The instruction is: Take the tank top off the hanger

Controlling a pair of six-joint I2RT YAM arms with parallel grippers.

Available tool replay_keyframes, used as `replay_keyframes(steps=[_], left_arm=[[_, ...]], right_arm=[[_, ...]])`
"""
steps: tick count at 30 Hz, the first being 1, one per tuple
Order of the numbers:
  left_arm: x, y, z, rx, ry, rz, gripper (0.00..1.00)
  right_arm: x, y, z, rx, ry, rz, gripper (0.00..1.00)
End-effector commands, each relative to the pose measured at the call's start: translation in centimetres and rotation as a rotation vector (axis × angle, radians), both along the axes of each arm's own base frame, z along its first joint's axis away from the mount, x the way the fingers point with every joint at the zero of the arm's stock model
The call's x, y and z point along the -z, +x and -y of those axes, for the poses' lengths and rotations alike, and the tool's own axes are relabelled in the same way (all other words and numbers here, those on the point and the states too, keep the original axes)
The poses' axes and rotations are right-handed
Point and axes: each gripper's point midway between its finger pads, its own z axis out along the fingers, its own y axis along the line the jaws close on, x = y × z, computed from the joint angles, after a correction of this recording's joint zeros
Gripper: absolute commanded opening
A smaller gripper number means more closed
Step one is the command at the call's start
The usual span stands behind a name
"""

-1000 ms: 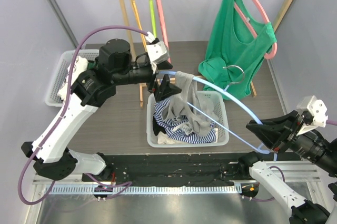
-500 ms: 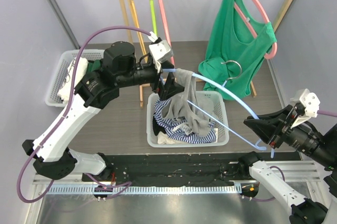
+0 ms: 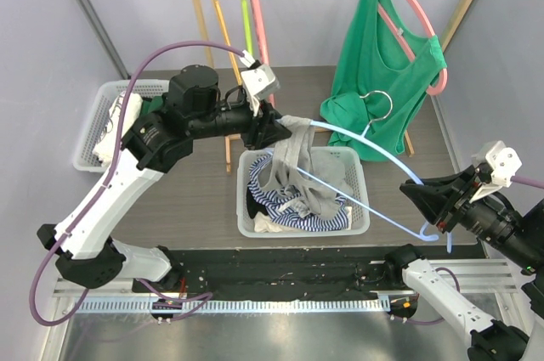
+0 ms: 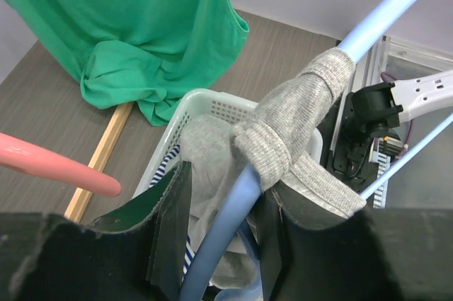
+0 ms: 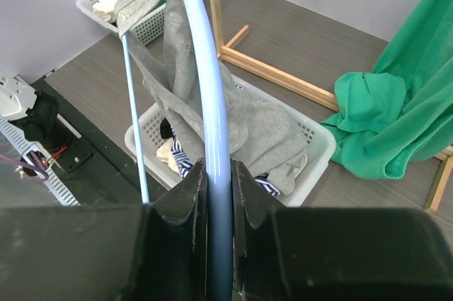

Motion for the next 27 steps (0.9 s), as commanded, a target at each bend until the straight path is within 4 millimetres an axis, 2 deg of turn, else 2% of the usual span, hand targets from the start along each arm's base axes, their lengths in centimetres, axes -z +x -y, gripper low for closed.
replay_keyframes(steps=[1, 3, 4, 5, 6, 8, 12, 14, 16, 17, 20, 21, 24, 27], left_arm=[[-3.6, -1.0, 1.4, 0.053, -0.107, 0.024, 0.08], [-4.7, -1.1, 1.3, 0.056, -0.121, 0.050, 0.07], [-4.8, -1.1, 1.2, 0.057, -0.121, 0.050, 0.11], [-5.1, -1.3, 1.2, 0.065, -0.126, 0.053, 0.42], [-5.4, -1.5, 1.2, 0.072, -0.132, 0.053, 0.58], [-5.5, -2.0, 1.3, 0.099, -0.137, 0.047, 0.80], [-5.5, -2.2, 1.4, 0.110, -0.138, 0.047, 0.81], [-5.5, -2.0, 1.2, 0.095, -0.135, 0.054, 0.84], [-5.6, -1.7, 1.0, 0.085, -0.126, 0.079, 0.83], [-5.5, -1.4, 0.9, 0.070, -0.122, 0.083, 0.82], [-5.3, -1.1, 0.8, 0.058, -0.108, 0.102, 0.79], [-5.1, -0.8, 0.7, 0.043, -0.099, 0.107, 0.79], [-4.5, -0.4, 0.9, 0.039, -0.081, 0.108, 0.76], [-3.7, -0.1, 1.8, 0.053, -0.078, 0.076, 0.74]], right_arm=[[-1.4, 1.8, -0.4, 0.021, 0.025, 0.046, 0.01], [-1.1, 1.9, -0.3, 0.030, 0.019, 0.042, 0.01], [-0.8, 2.0, -0.3, 0.033, 0.016, 0.033, 0.01], [-0.7, 2.0, -0.3, 0.032, 0.016, 0.031, 0.01], [-0.6, 2.1, -0.4, 0.030, 0.015, 0.029, 0.01], [-0.6, 2.3, -0.4, 0.033, 0.014, 0.027, 0.01], [-0.8, 3.4, 0.5, 0.090, -0.012, 0.082, 0.01], [-0.8, 3.6, 1.8, 0.153, -0.047, 0.144, 0.01], [-0.9, 4.7, 3.4, 0.249, -0.096, 0.220, 0.01], [-1.2, 4.2, 4.0, 0.272, -0.100, 0.266, 0.01], [-2.4, 4.3, 5.3, 0.346, -0.140, 0.393, 0.01], [-2.7, 3.5, 5.6, 0.354, -0.145, 0.431, 0.01], [-3.3, 2.6, 5.6, 0.347, -0.147, 0.465, 0.01], [-3.0, 2.1, 5.1, 0.321, -0.125, 0.450, 0.01]])
